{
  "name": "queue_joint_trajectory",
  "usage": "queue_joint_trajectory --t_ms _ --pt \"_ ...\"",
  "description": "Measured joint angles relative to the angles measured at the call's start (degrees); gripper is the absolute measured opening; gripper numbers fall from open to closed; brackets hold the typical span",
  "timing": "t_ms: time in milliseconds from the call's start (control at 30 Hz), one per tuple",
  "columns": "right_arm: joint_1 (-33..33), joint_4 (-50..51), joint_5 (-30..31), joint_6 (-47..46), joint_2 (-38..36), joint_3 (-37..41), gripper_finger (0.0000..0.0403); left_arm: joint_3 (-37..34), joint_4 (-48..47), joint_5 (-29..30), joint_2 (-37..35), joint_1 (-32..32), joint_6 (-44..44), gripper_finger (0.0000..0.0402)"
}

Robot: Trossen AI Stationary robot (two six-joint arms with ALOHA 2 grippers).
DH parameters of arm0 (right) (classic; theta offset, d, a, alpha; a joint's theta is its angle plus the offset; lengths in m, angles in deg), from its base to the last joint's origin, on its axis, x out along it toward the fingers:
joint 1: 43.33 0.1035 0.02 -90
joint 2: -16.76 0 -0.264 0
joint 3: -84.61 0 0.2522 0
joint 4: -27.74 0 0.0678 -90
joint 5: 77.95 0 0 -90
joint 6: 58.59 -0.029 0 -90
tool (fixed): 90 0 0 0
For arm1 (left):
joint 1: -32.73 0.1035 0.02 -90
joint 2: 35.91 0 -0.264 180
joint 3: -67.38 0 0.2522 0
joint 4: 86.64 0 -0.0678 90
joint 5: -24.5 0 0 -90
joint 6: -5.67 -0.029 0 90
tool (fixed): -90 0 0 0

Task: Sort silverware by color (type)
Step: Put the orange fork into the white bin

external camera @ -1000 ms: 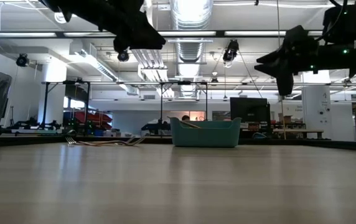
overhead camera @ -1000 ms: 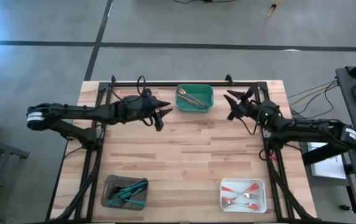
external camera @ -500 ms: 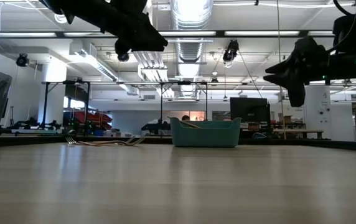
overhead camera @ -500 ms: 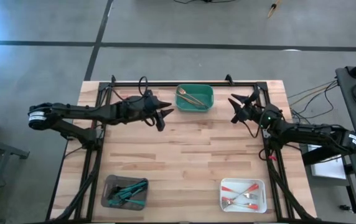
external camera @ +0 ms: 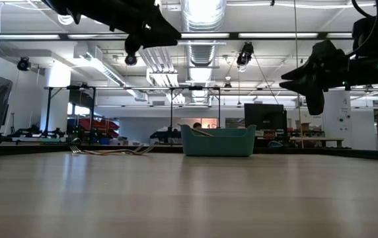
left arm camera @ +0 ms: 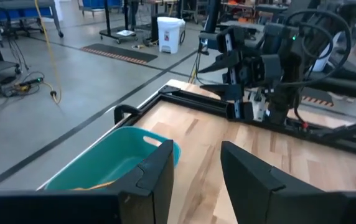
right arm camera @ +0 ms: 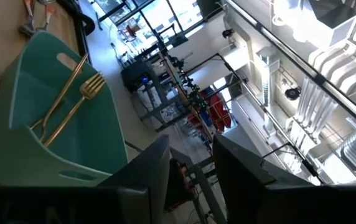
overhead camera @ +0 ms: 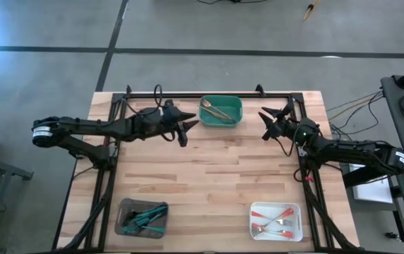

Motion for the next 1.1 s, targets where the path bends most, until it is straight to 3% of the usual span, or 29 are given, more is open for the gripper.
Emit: queue_joint_trajectory --t_ms 200,633,900,1100 --pt "0.0 0.0 0.0 0.0 0.0 0.0 0.0116 -0.5 -1.0 -1.1 -0.7 0.0 1.6 0.0117" --pt "0.0 1.0 0.0 0.0 0.1 0.0 0.0116 -11.7 -5.0 7.9 -8.6 2.2 2.7 0.0117" --pt "0.0 1.0 0.0 0.0 0.0 0.0 0.0116 -20.6 -2.8 1.3 -18.6 7.9 3.3 0.0117" --pt "0.0 1.0 0.0 0.0 0.0 0.0 0.0116 -24.8 -2.0 0.4 -21.0 10.7 2.4 0.0117"
